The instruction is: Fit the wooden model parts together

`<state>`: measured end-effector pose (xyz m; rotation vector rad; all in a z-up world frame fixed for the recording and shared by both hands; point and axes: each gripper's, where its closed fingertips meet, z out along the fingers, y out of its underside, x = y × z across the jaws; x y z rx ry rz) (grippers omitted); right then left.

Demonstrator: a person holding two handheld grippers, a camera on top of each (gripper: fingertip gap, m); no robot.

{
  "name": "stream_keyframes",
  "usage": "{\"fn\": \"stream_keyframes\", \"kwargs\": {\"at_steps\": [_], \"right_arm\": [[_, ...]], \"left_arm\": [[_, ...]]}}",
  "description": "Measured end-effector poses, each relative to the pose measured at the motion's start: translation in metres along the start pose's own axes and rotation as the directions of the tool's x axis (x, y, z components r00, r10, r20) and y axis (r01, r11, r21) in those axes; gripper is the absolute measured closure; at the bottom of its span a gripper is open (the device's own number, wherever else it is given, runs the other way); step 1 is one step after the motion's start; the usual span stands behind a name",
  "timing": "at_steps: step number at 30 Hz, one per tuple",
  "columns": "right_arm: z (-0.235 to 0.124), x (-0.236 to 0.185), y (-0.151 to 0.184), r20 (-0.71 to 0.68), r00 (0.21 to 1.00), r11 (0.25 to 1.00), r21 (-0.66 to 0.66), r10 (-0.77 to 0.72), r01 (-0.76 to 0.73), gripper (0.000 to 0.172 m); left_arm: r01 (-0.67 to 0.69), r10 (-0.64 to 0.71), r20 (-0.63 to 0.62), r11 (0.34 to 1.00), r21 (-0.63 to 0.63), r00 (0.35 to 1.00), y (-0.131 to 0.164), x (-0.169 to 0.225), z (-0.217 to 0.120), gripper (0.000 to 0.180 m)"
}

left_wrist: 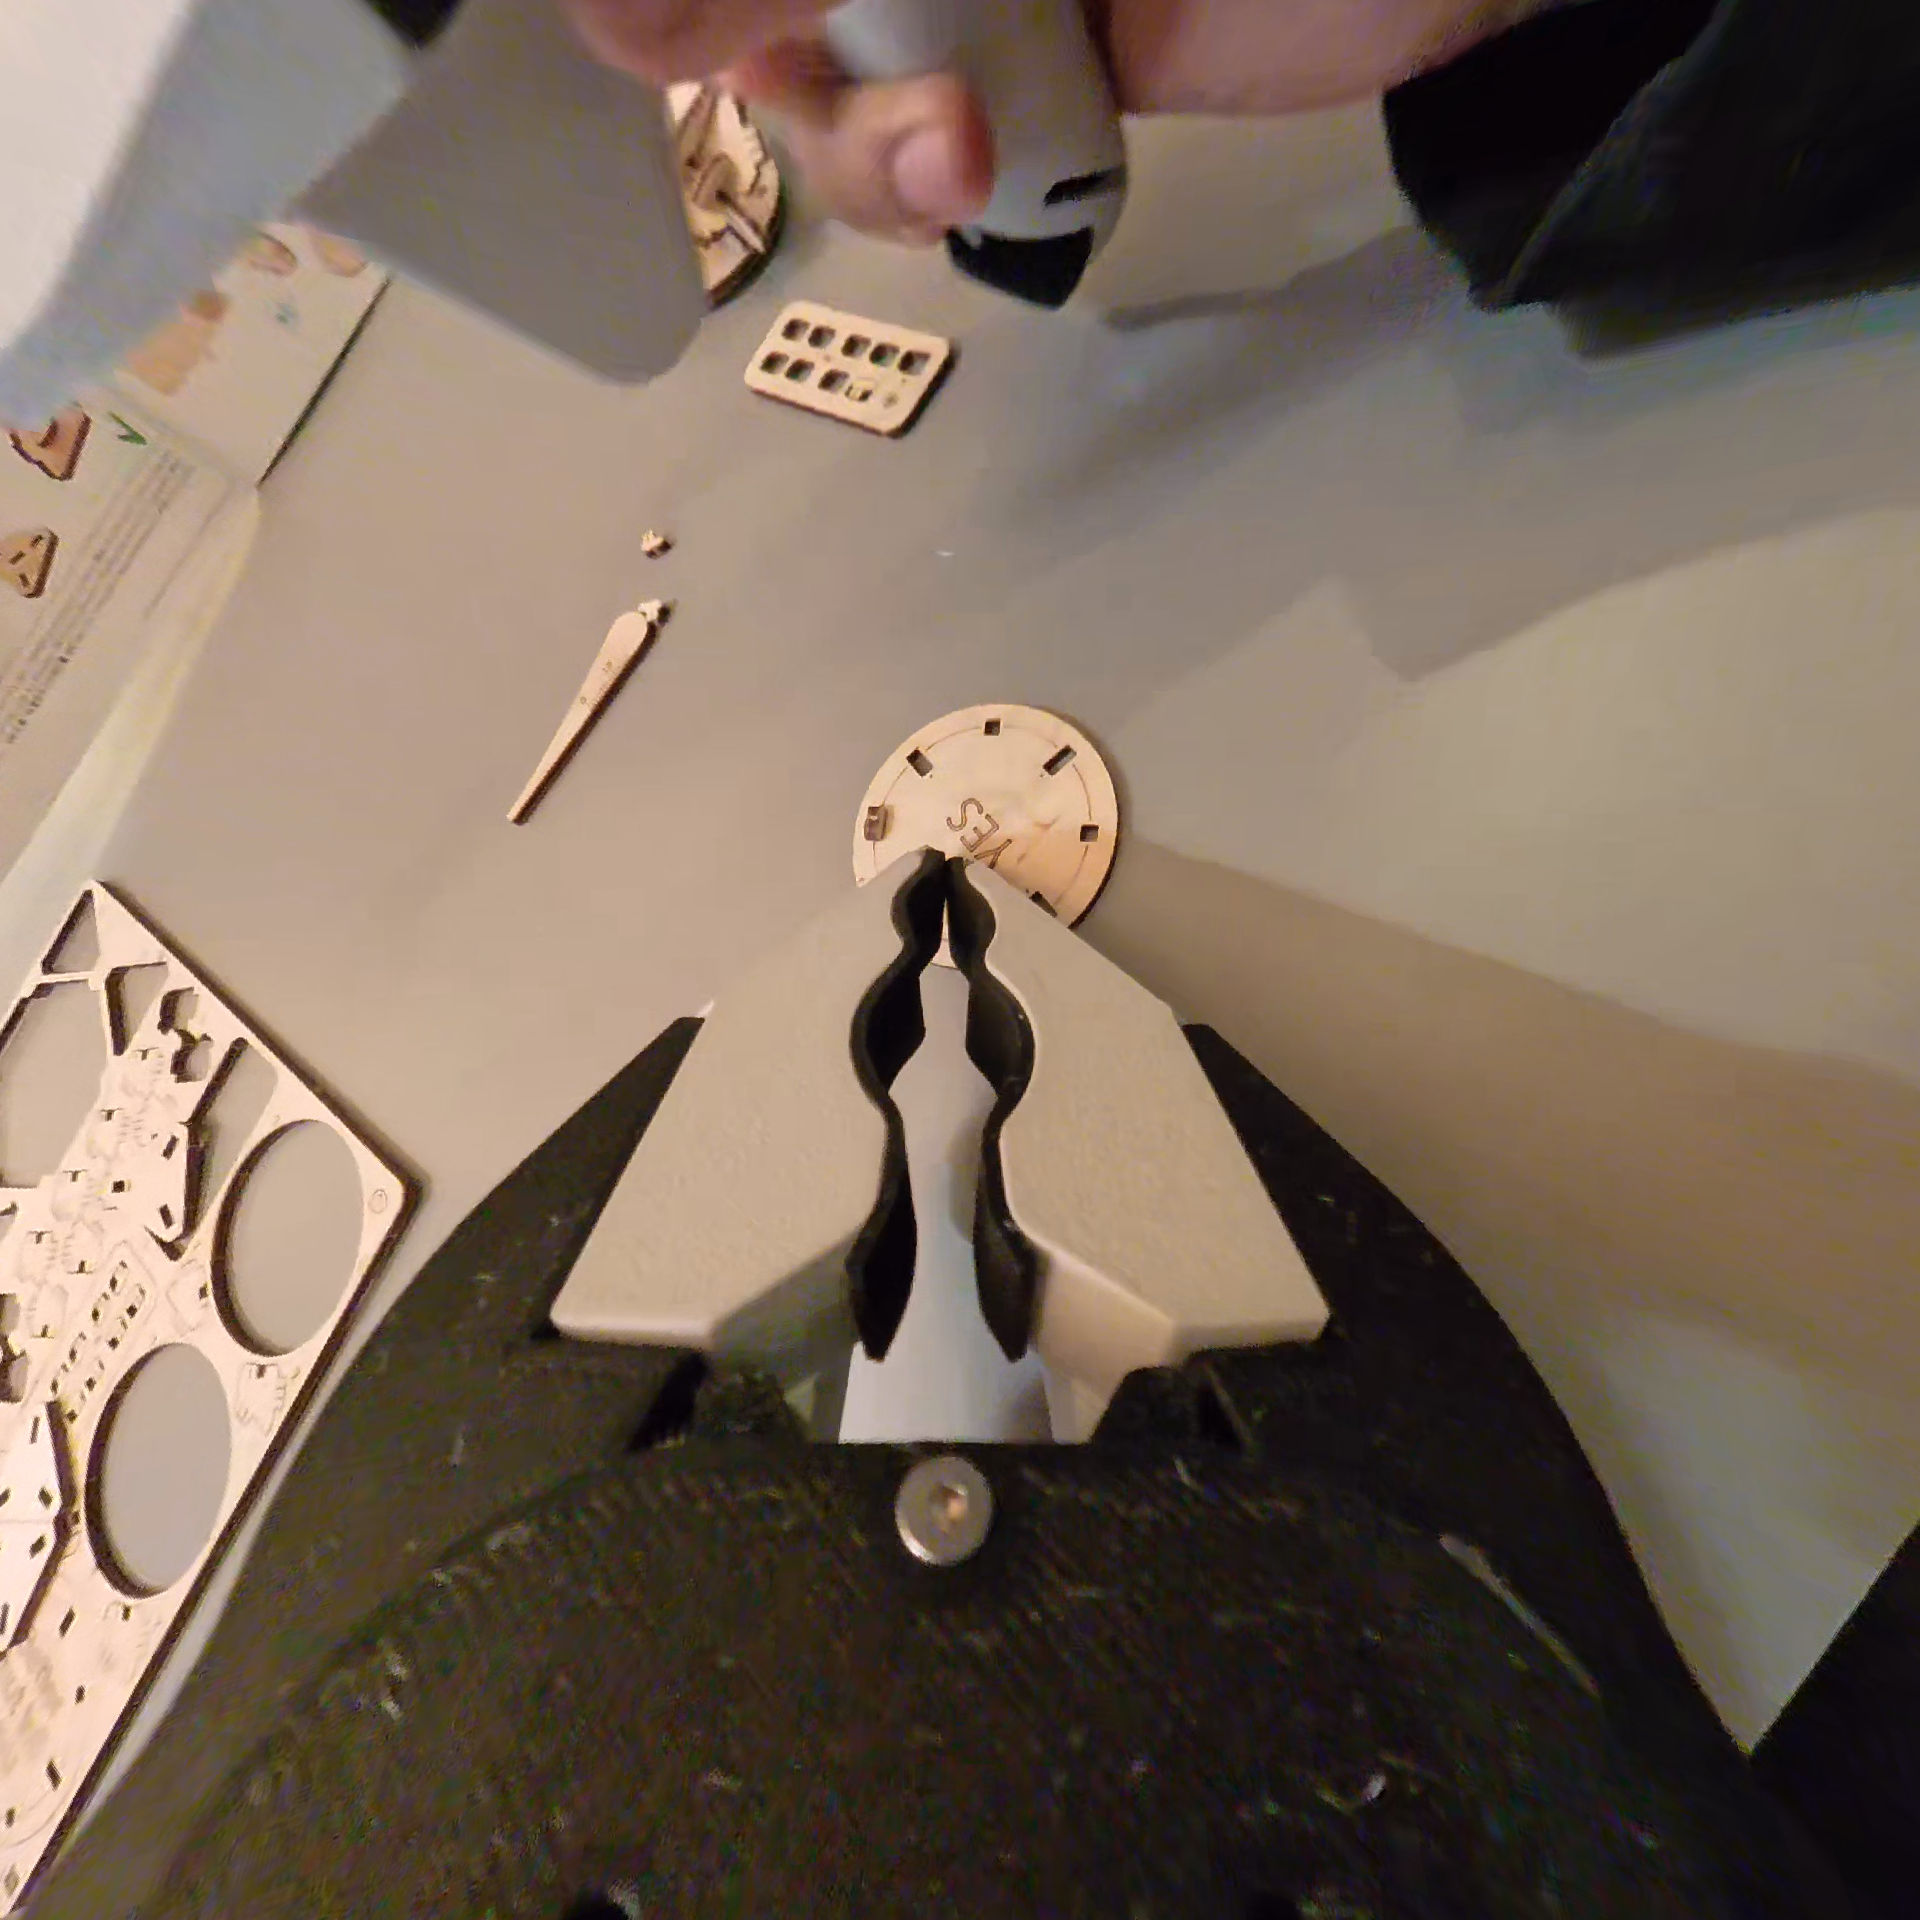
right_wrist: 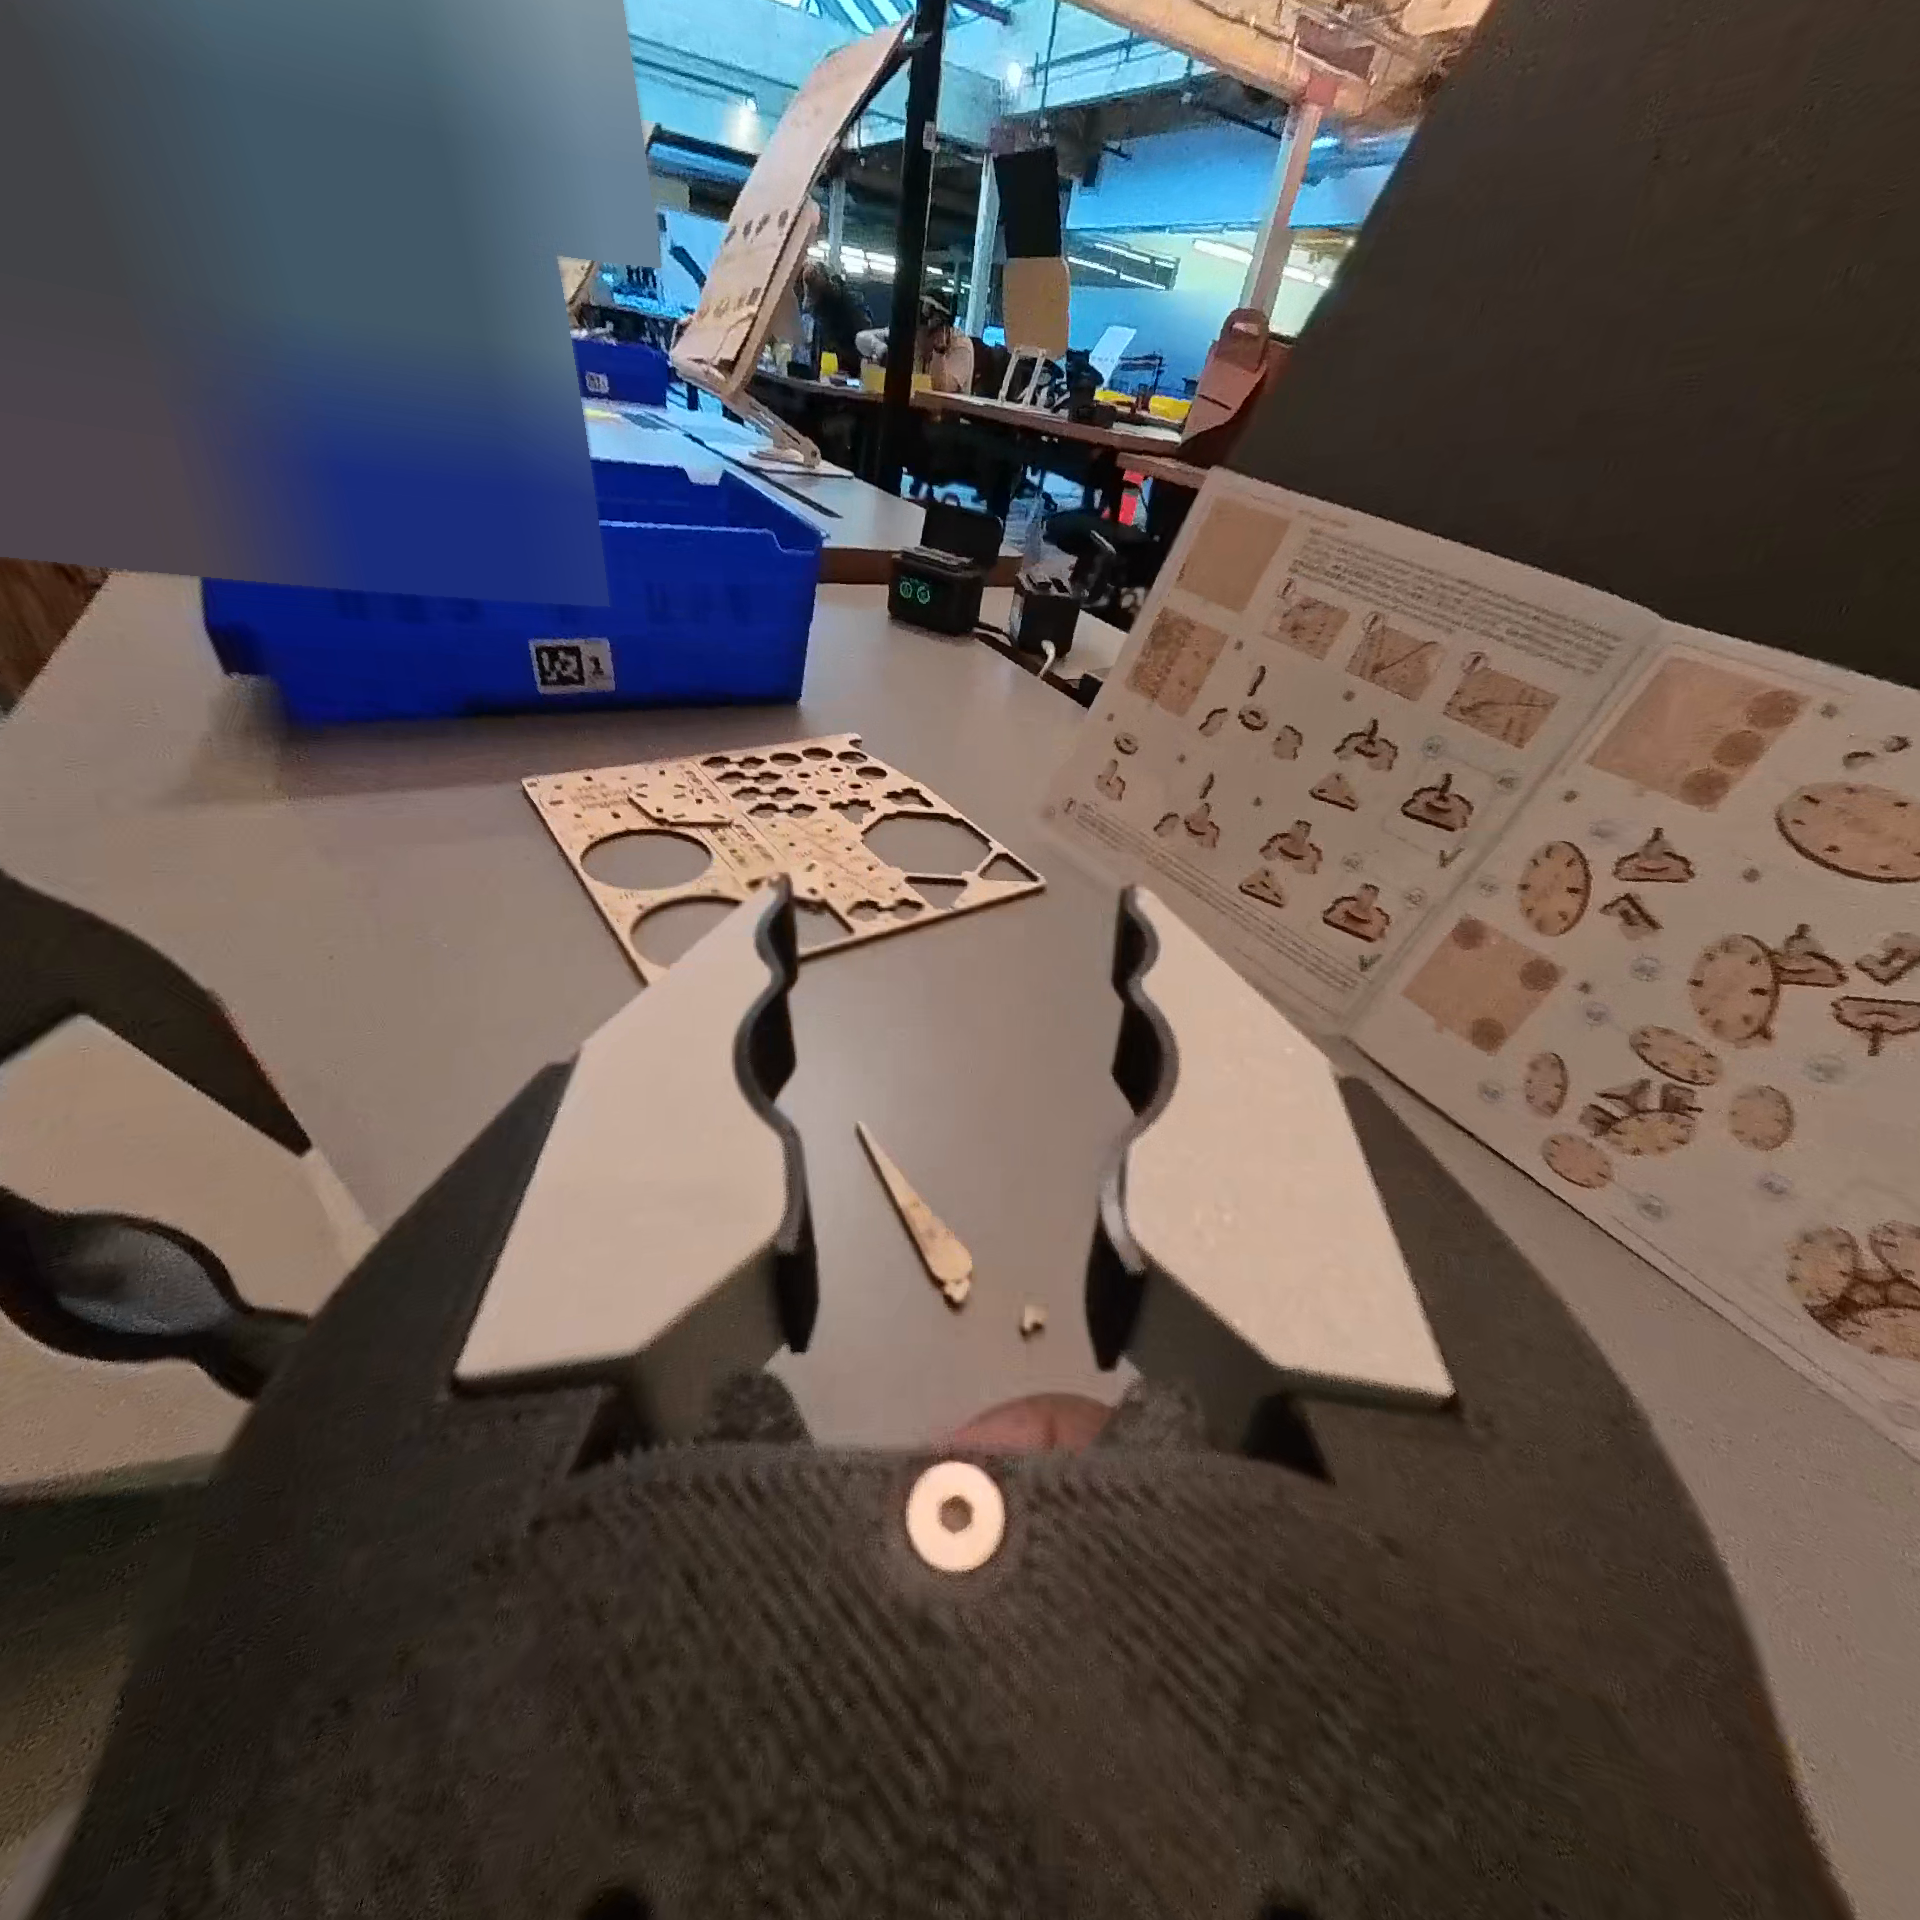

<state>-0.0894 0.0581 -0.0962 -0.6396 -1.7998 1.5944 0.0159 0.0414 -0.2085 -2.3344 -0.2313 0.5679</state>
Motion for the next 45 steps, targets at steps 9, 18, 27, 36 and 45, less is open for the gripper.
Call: {"fn": "stream_keyframes", "kwargs": {"at_steps": [9,18,27,36,45], "right_arm": [[-0.043,0.042,0.033,-0.111,0.992,0.981,-0.190,-0.060,0.038,0.123],[-0.055,0.058,0.034,-0.167,0.982,0.980,-0.194,-0.083,0.049,0.150],[-0.053,0.060,0.053,-0.145,0.987,0.969,-0.243,-0.075,0.038,0.172],[-0.051,0.059,0.057,-0.132,0.990,0.966,-0.259,-0.038,0.002,0.164],[-0.051,0.057,0.059,-0.101,0.991,0.958,-0.265,0.083,-0.107,0.149]], "left_arm": [[0.233,-0.228,-0.054,0.965,0.119,0.972,-0.026,-0.044,-0.011,0.180],[0.389,-0.354,-0.227,0.911,0.135,0.907,-0.051,-0.099,0.018,0.180],[0.447,-0.384,-0.331,0.884,0.139,0.862,-0.061,-0.119,0.041,0.178],[0.562,-0.448,-0.498,0.821,0.098,0.742,-0.049,-0.100,0.030,0.180],[0.518,-0.447,-0.527,0.855,-0.015,0.723,-0.038,-0.076,0.042,0.176]]}}
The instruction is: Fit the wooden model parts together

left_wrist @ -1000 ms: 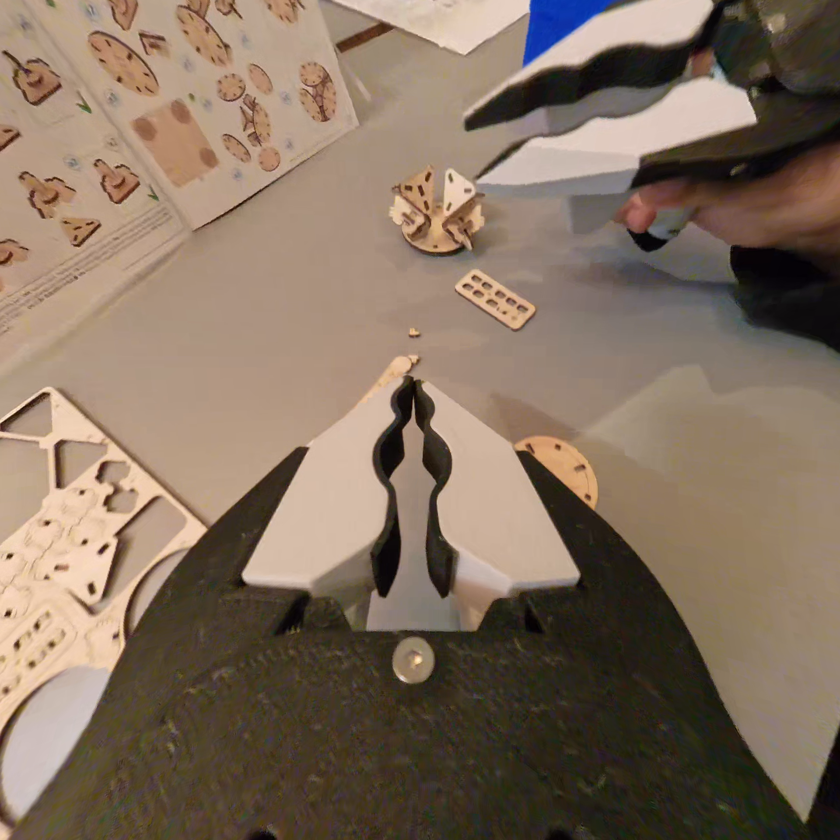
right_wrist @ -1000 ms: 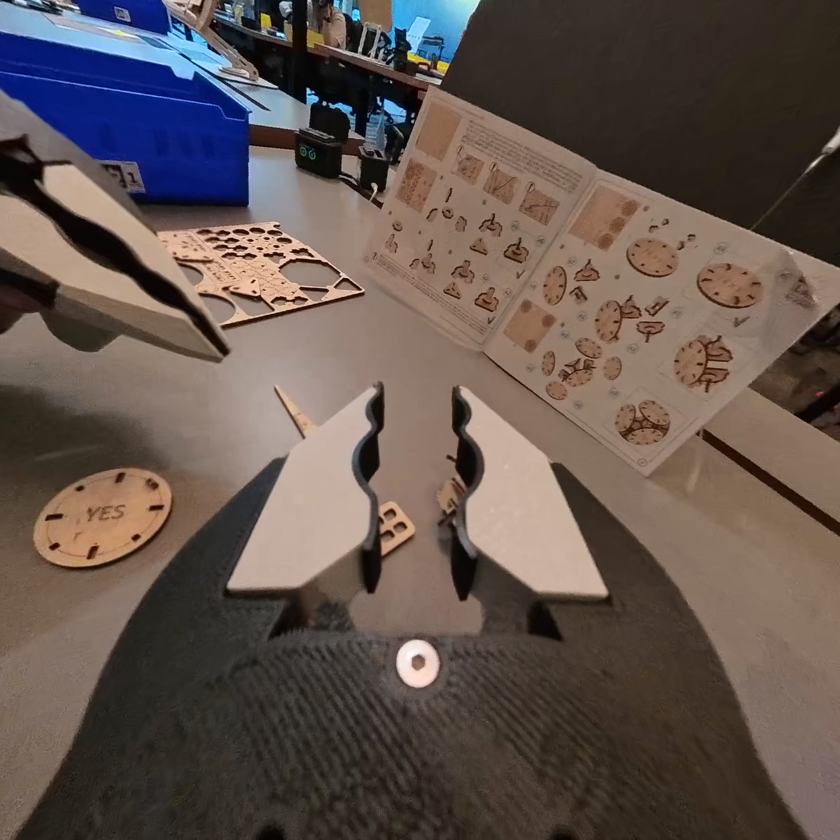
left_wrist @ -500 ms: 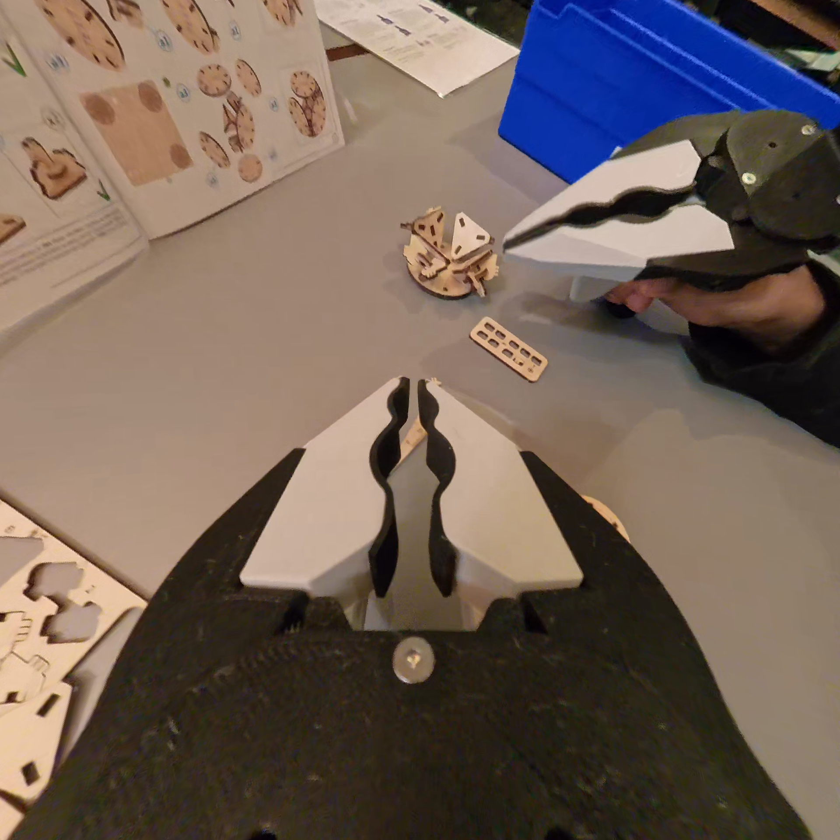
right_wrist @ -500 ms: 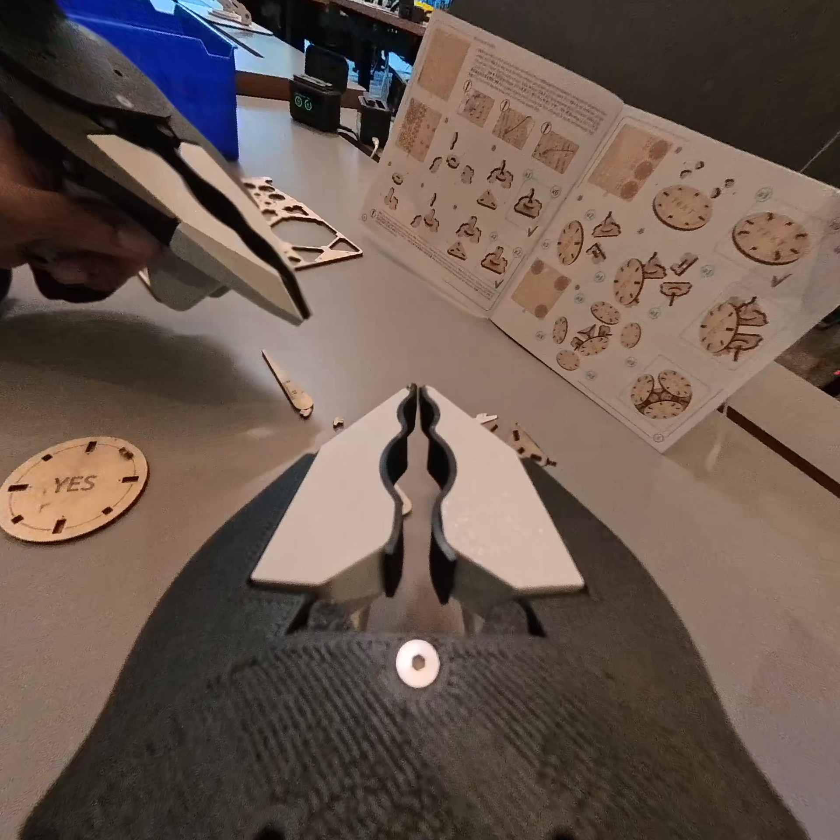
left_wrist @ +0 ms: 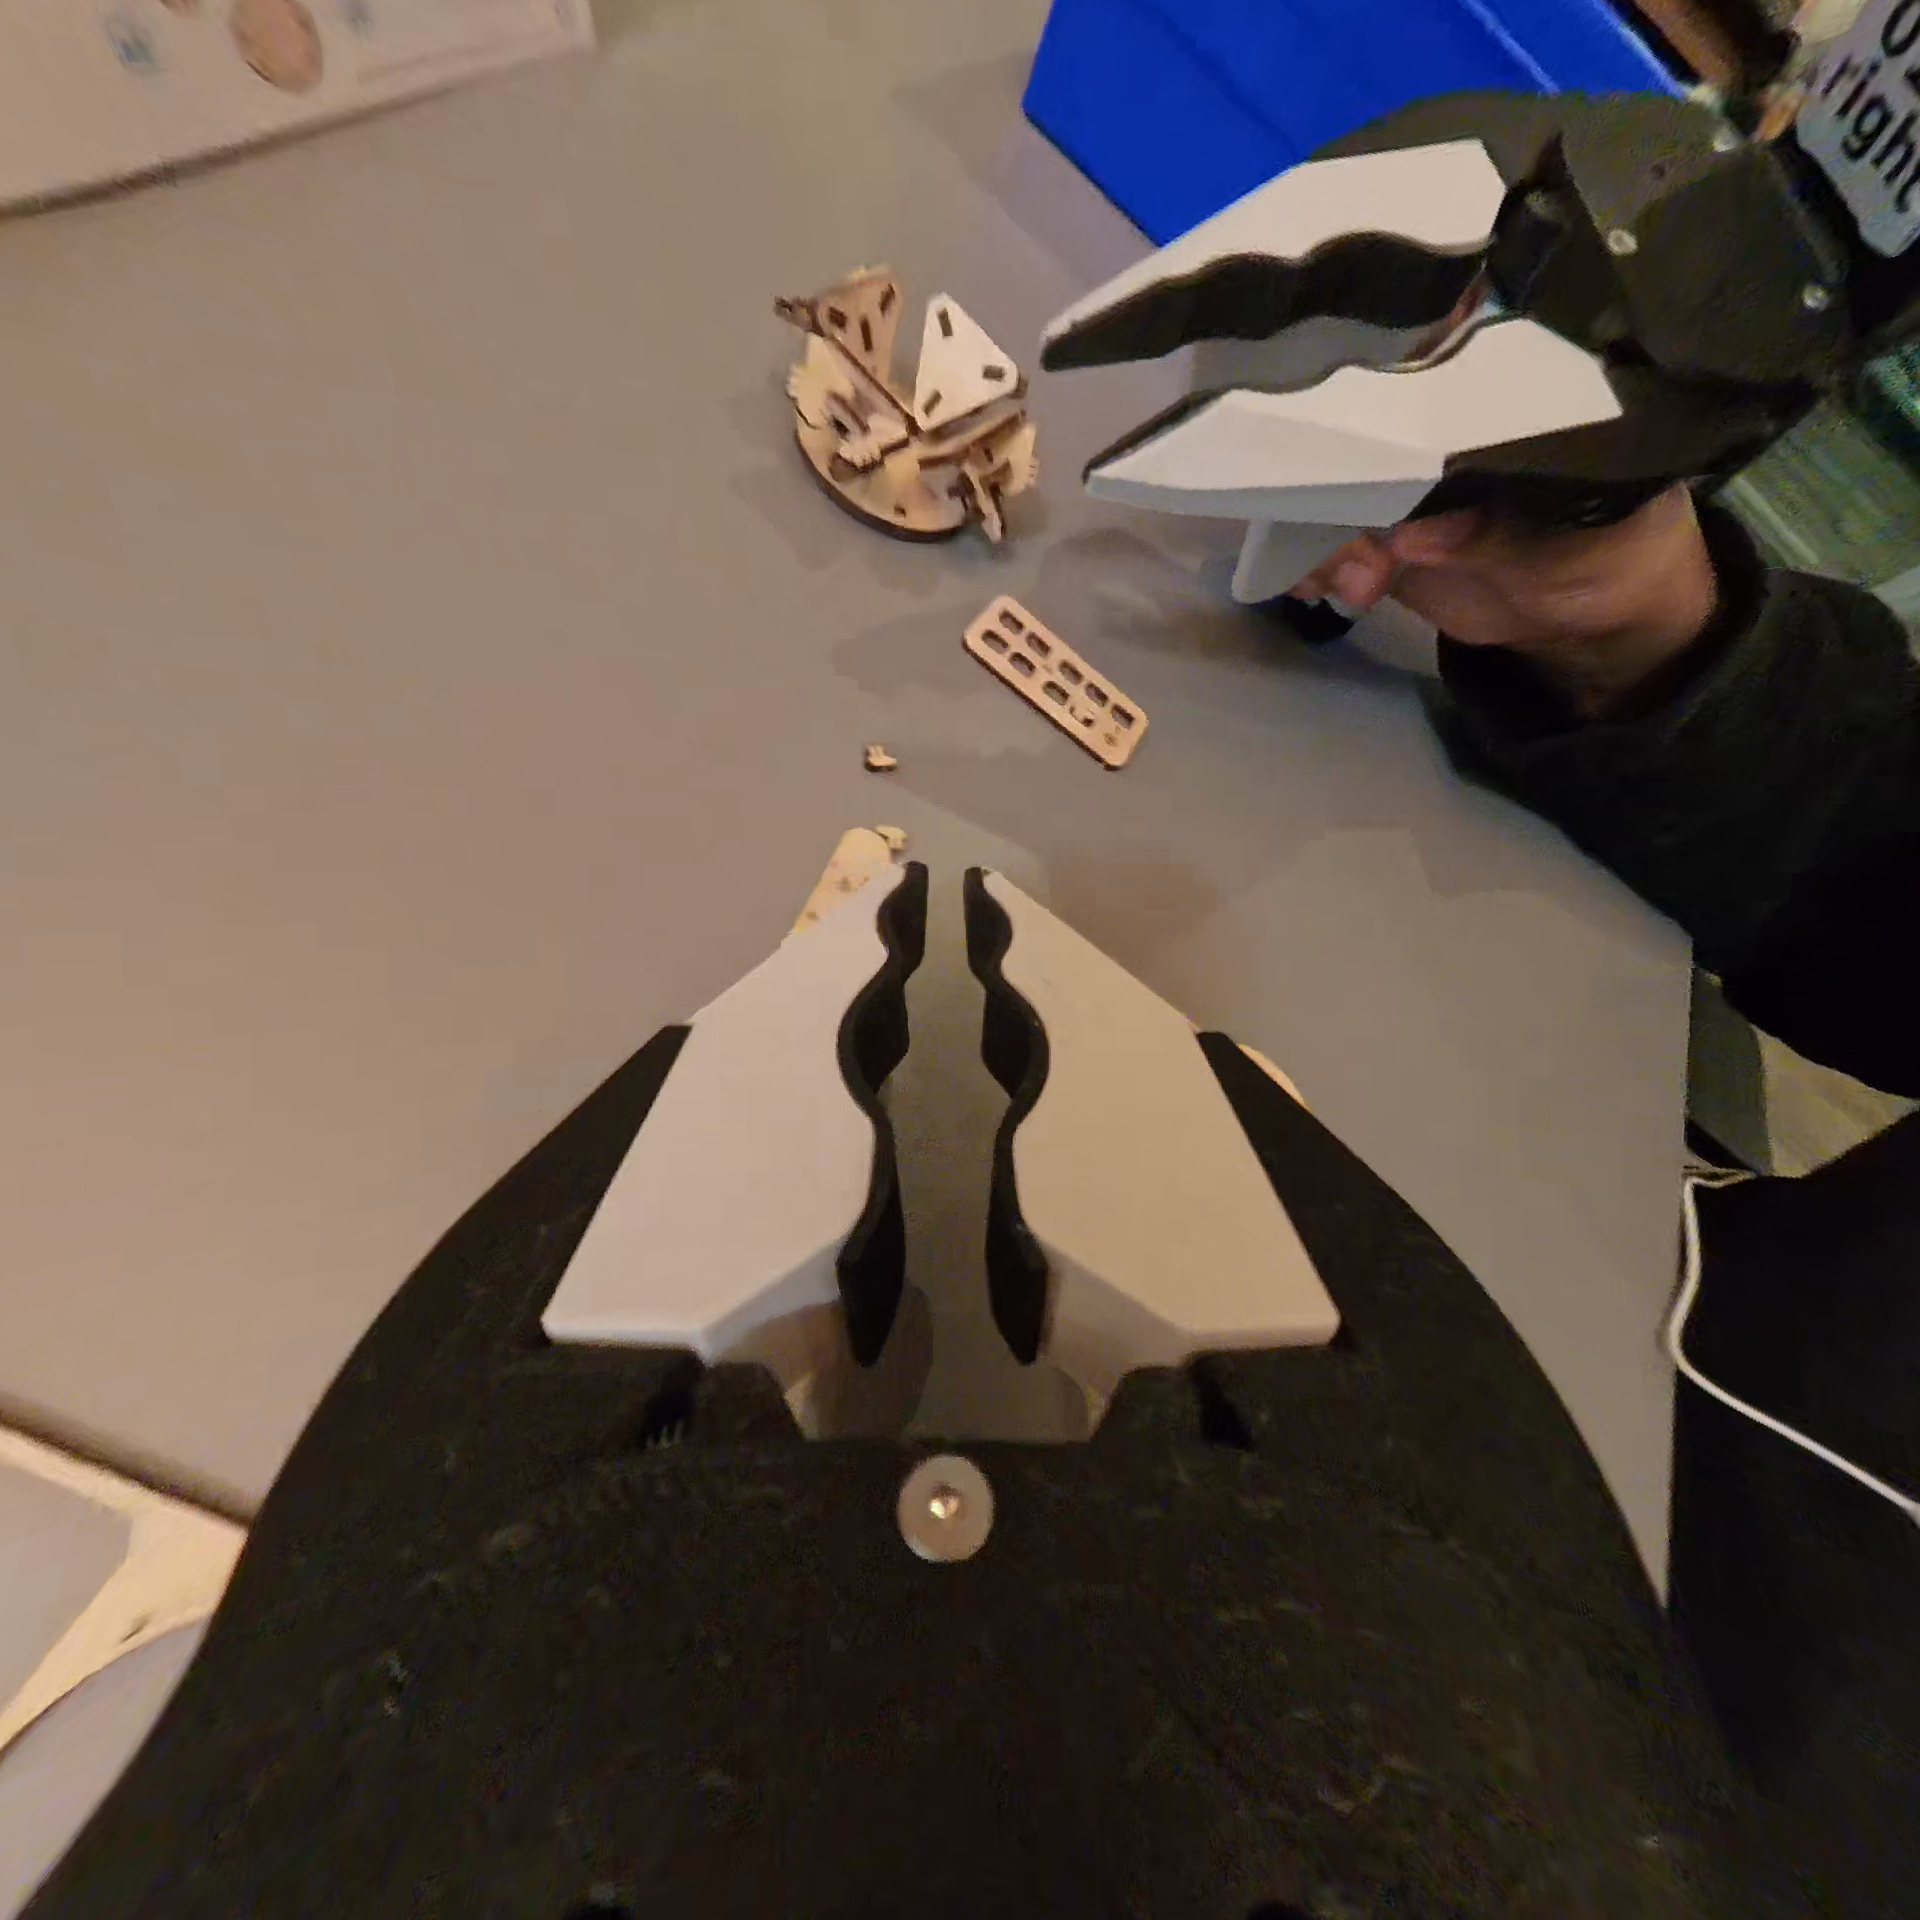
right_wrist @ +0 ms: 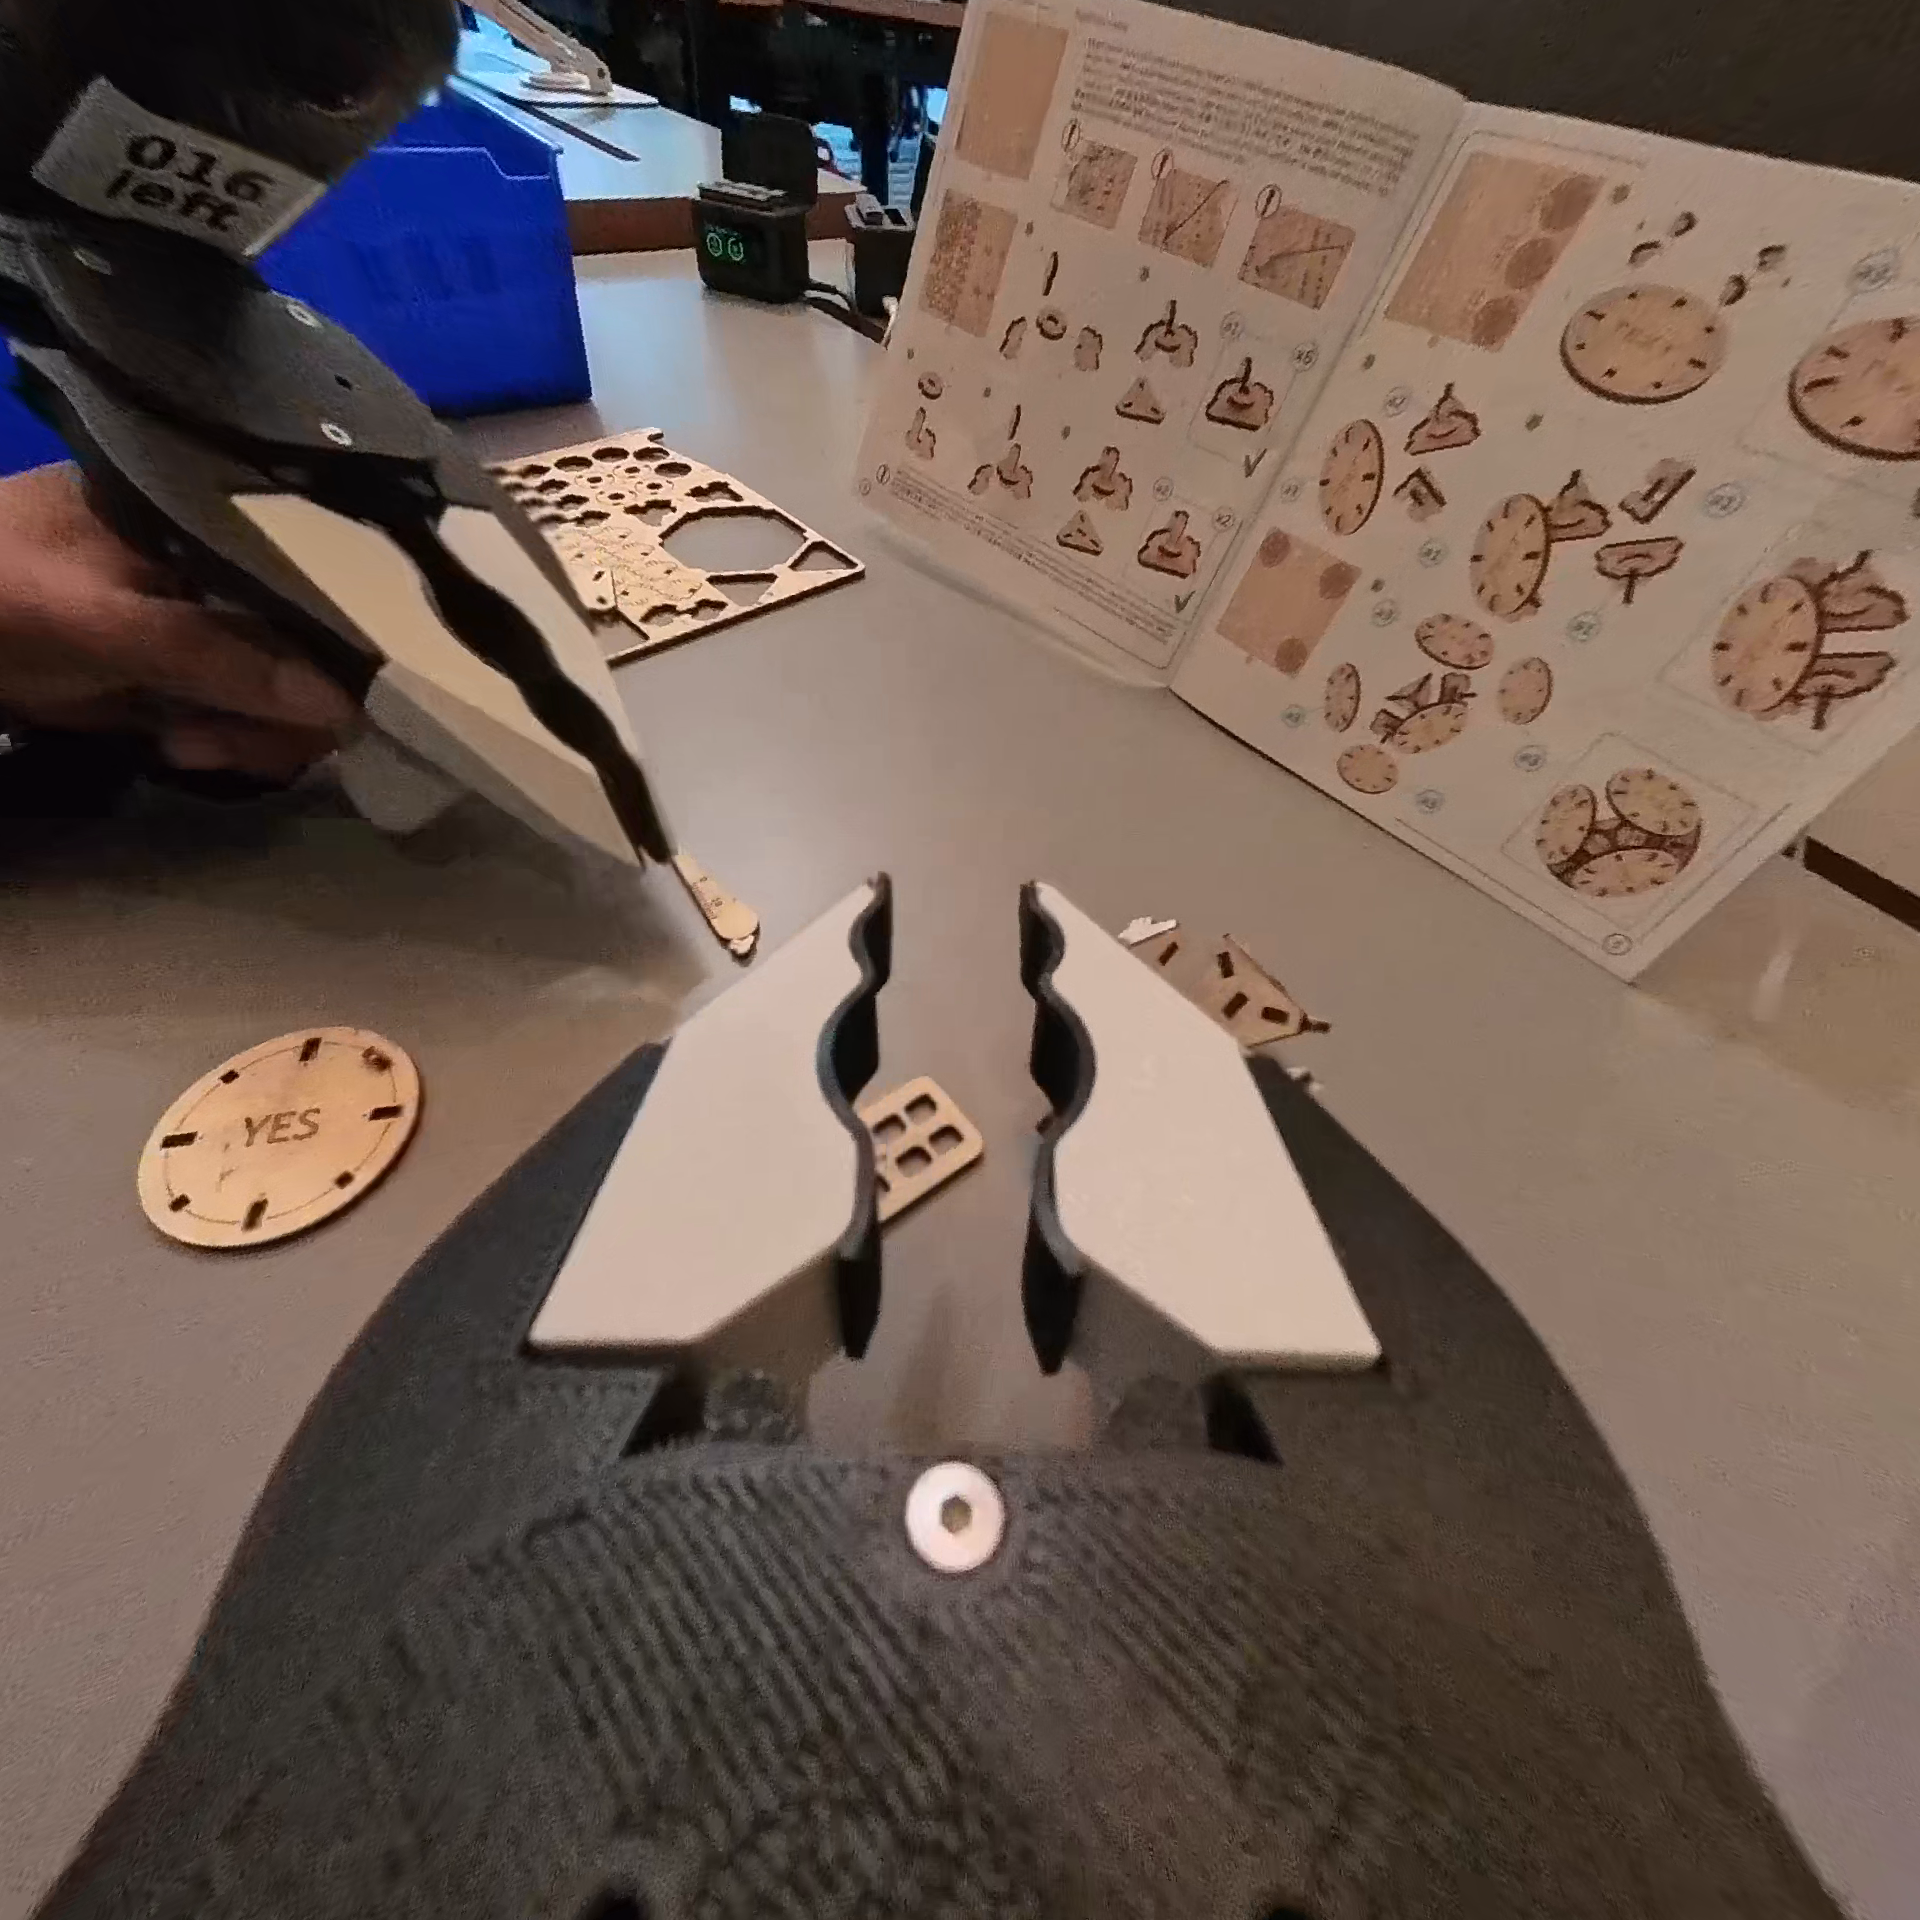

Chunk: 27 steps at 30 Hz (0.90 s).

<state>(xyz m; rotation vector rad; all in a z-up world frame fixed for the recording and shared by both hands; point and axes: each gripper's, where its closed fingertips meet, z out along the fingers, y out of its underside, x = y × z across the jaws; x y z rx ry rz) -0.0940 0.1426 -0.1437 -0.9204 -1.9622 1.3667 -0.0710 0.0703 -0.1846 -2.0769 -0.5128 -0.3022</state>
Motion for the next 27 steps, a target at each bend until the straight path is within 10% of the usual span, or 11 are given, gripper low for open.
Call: {"fn": "stream_keyframes", "kwargs": {"at_steps": [27], "right_arm": [[0.006,-0.011,0.009,0.051,0.999,0.998,-0.069,-0.004,0.007,0.146]], "left_arm": [[-0.105,0.134,0.212,0.984,-0.140,0.968,0.007,-0.014,0.028,0.177]]}}
